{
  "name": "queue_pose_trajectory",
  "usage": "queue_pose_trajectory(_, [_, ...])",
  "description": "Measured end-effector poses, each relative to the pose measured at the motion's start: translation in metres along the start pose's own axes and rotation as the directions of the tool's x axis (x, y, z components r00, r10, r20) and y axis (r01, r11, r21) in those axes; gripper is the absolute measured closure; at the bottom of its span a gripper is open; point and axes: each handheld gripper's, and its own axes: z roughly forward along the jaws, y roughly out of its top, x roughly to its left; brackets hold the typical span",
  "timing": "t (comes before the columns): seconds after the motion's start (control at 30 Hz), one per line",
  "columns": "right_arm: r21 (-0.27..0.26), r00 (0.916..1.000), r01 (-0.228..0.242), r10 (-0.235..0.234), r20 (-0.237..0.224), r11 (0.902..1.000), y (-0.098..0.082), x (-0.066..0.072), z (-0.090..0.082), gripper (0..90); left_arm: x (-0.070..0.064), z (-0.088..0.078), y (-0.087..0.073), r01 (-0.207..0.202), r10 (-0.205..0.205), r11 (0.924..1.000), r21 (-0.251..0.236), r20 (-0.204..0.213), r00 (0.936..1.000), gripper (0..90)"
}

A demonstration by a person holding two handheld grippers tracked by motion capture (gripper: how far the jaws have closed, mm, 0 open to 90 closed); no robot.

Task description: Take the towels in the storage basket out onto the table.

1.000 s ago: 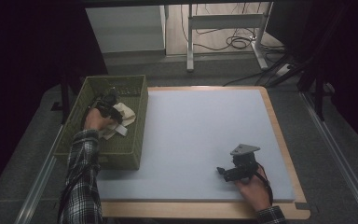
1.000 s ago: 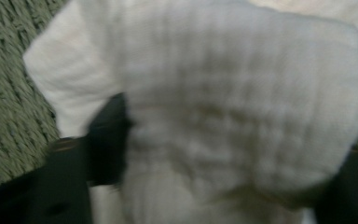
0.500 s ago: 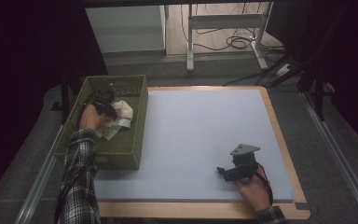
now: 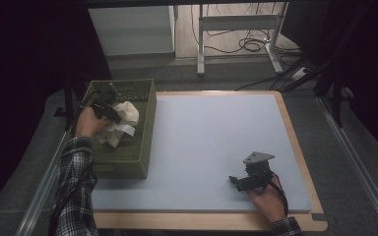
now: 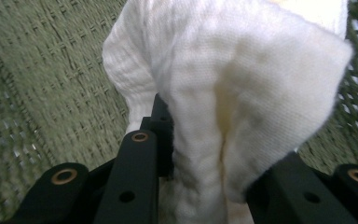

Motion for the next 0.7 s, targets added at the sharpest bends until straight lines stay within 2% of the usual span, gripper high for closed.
queue_pose_trajectory(0.1, [0.0, 1.0, 0.0, 0.0, 0.0, 1.0, 0.0, 0.0, 0.0, 3.3, 0.0, -0.016, -0.002, 0.002, -0.002, 0.9999, -0.016, 0.006, 1.0, 72.3])
queue_pose_trajectory(0.33, [0.0, 1.0, 0.0, 0.0, 0.0, 1.0, 0.0, 0.0, 0.0, 3.3, -0.004, -0.041, -0.003, -0.011, 0.012, 0.9996, -0.024, 0.016, 0.9998, 71.9])
queue_pose_trajectory(0.43, [0.0, 1.0, 0.0, 0.0, 0.0, 1.0, 0.0, 0.0, 0.0, 3.3, -0.008, -0.05, -0.003, -0.025, 0.025, 0.9995, -0.02, 0.018, 0.9995, 71.8])
queue_pose_trajectory(0.7, [-0.001, 1.0, -0.003, 0.003, 0.0, 1.0, 0.0, 0.0, 0.0, 3.3, -0.02, -0.077, -0.005, -0.095, 0.095, 0.9953, -0.021, 0.018, 0.9953, 71.4])
